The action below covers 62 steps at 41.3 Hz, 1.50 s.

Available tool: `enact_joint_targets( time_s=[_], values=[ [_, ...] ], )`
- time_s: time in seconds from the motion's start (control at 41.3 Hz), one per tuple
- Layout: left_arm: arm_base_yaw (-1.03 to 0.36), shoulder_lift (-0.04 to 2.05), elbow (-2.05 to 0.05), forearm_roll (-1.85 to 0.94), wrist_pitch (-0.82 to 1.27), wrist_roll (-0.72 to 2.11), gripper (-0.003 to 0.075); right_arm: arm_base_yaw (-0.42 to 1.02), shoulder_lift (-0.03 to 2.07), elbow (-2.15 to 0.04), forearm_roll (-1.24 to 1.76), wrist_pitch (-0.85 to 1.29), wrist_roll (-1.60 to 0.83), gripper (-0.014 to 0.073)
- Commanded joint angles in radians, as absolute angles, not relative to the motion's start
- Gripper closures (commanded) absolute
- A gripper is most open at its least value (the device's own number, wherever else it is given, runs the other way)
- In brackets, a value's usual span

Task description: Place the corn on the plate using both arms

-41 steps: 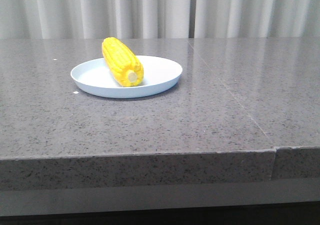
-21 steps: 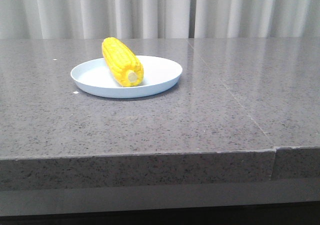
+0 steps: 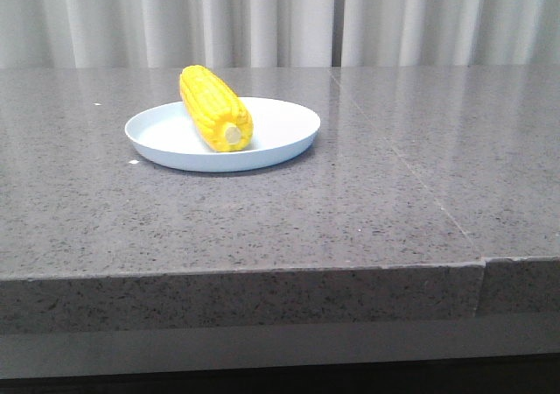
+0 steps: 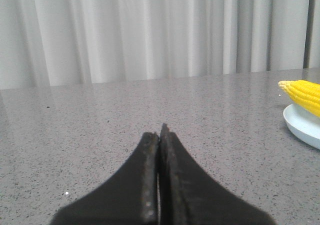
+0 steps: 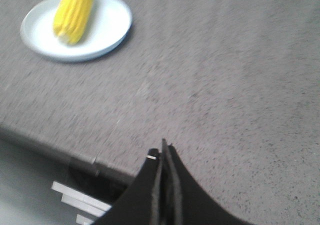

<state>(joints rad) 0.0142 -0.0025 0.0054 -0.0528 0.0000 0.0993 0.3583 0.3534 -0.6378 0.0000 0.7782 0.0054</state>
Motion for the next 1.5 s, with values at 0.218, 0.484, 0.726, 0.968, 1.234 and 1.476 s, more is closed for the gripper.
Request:
enact_joint_targets(
  time_s=[0.218, 0.484, 0.726, 0.968, 1.234, 1.476],
  values=[
    [0.006, -0.024, 0.008, -0.062, -0.083, 0.087, 0.074, 0.117, 0.076, -0.233, 0.074, 0.202, 0.0, 0.0662],
    [0.006, -0.024, 0.008, -0.062, -0.083, 0.087, 0.0741, 0.049, -0.024, 0.003, 0.075, -0.074, 0.0, 0.0662],
    [0.006, -0.024, 0.008, -0.062, -0.083, 0.087, 0.0741, 0.04, -0.024, 0.011, 0.075, -0.062, 0.0, 0.0662],
    [0.006, -0.024, 0.008, -0.062, -0.083, 0.087, 0.074, 0.042, -0.023, 0.011, 0.075, -0.064, 0.0, 0.0662],
    [0.006, -0.024, 0.008, -0.062, -0.083, 0.087, 0.0741, 0.042, -0.022, 0.011, 0.075, -0.083, 0.0, 0.0662],
    [0.006, -0.024, 0.008, -0.062, -0.083, 0.087, 0.0741, 0.042, -0.022, 0.011, 0.024, -0.109, 0.114, 0.0662]
  ],
)
